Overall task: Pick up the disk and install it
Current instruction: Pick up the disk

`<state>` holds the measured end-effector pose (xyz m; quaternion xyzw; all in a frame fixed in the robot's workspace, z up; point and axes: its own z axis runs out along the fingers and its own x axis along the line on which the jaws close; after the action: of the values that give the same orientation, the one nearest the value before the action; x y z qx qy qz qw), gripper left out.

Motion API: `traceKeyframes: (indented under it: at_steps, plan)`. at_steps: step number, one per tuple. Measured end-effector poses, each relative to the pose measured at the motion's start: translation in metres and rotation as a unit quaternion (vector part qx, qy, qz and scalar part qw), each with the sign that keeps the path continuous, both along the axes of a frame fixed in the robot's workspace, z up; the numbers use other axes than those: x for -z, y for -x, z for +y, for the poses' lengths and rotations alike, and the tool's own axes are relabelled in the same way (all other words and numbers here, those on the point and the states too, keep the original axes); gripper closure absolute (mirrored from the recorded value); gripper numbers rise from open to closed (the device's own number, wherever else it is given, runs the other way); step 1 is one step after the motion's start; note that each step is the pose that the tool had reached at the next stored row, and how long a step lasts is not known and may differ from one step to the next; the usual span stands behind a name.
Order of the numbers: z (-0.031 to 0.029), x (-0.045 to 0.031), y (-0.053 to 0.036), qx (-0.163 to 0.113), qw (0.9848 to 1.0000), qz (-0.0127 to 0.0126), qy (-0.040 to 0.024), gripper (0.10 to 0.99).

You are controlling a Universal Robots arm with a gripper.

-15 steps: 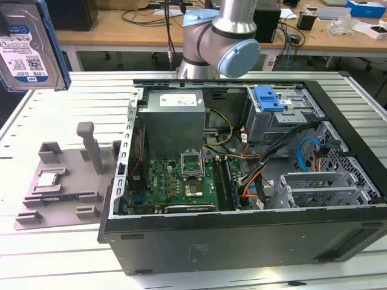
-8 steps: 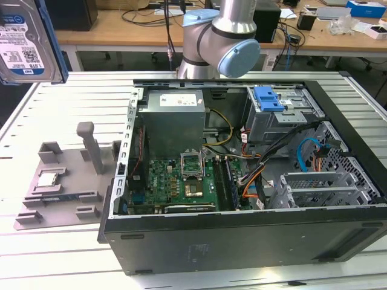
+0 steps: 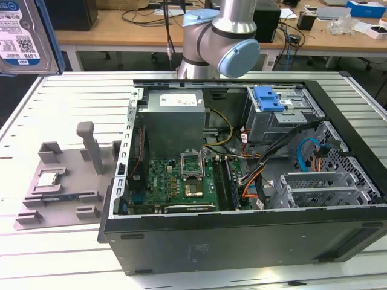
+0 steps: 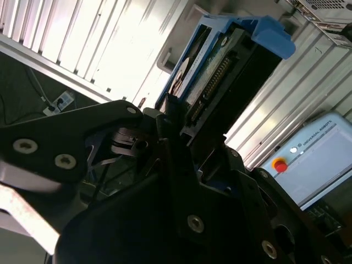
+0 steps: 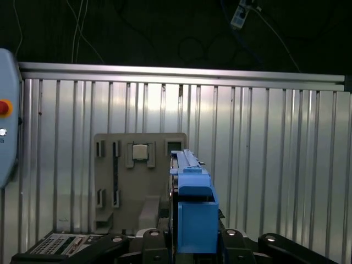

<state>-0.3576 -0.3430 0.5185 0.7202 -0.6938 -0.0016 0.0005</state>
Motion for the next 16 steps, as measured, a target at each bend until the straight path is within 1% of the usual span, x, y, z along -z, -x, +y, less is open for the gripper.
traceKeyframes:
  at_steps: [10,14,16]
  plan:
    - [0.0000,-0.0009,-0.0004,0.000,1.0000,0.0000,0.0000,0.722]
    - [0.0000,-0.0008,-0.0086,0.000,1.0000,0.0000,0.0000,0.722]
    - [0.0000,-0.0009,-0.0142,0.000,1.0000,0.0000,0.0000,0.722]
